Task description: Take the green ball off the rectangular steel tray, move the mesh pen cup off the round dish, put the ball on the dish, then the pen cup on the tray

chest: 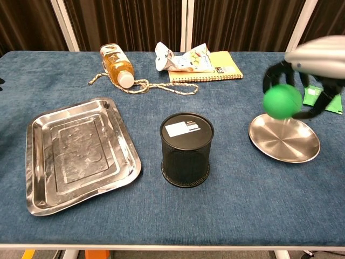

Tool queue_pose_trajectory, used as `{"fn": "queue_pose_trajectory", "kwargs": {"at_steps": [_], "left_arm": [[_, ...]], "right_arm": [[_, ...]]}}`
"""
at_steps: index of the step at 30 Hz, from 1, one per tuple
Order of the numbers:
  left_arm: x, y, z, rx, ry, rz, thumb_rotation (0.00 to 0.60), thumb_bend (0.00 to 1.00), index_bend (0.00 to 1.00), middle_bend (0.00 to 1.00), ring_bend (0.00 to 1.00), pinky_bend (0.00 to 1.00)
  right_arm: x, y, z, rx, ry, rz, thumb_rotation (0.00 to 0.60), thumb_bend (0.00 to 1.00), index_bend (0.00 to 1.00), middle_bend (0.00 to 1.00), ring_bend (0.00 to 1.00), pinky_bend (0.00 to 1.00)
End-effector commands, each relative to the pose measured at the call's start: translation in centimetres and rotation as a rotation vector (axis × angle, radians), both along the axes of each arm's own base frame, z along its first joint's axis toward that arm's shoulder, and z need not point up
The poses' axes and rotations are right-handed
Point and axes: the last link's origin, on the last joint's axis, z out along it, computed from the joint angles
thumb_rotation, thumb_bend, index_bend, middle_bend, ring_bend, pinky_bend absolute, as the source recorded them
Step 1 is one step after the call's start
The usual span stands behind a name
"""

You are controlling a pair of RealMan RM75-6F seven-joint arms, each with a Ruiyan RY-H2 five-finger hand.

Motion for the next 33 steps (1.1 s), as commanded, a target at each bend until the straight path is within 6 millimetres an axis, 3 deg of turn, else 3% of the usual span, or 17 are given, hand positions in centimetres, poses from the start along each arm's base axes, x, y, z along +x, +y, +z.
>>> {"fn": "queue_pose_trajectory", "kwargs": {"at_steps": [1,7,14,17,20,22,27,33], "left_arm": [[0.1,0.0,0.0,0.000,0.002,-0.001,0.600,0.08,0.16,0.16,0.08,0.23],[0.2,0.0,0.1,0.000,0.001,0.000,0.600,0.08,0.16,0.16,0.08,0.23],[0.1,0.0,0.3,0.005,0.000,0.000,0.600,0.08,0.16,0.16,0.08,0.23],[0.2,0.0,0.3,0.004,0.000,0.000,0.600,0.08,0.16,0.16,0.08,0.23],[0.2,0.0,0.4,0.007,-0.001,-0.001,0.600,0.08,0.16,0.16,0.08,0.23],[0.3,0.0,0.5,0.008,-0.001,-0.004,0.600,0.08,0.16,0.16,0.08,0.23],[0.6,-0.1,0.7,0.016,-0.004,-0.015,0.600,0.08,0.16,0.16,0.08,0.23],[2.6,0.3,0.9,0.011,-0.023,-0.085,0.600,0.08,0.16,0.16,0.08,0.23]], "right_arm": [[-1.4,0.1,-0.7,0.009,0.000,-0.035,0.600,0.23,0.53,0.46,0.38,0.44],[-3.2,-0.6,-2.3,0.031,0.020,-0.086,0.600,0.21,0.46,0.44,0.38,0.43],[-3.7,-1.0,-3.1,0.039,0.041,-0.101,0.600,0.16,0.32,0.38,0.34,0.40],[-3.8,-1.0,-3.1,0.047,0.046,-0.111,0.600,0.09,0.19,0.29,0.24,0.34],[-3.8,-0.9,-2.8,0.050,0.033,-0.118,0.600,0.01,0.03,0.15,0.06,0.20],[-3.7,-0.8,-2.4,0.044,0.016,-0.121,0.600,0.00,0.00,0.09,0.01,0.14],[-2.9,-0.3,0.1,-0.018,-0.079,-0.115,0.600,0.00,0.00,0.01,0.00,0.09],[-1.6,1.9,6.7,-0.230,-0.292,-0.033,0.600,0.00,0.00,0.00,0.00,0.07]]}}
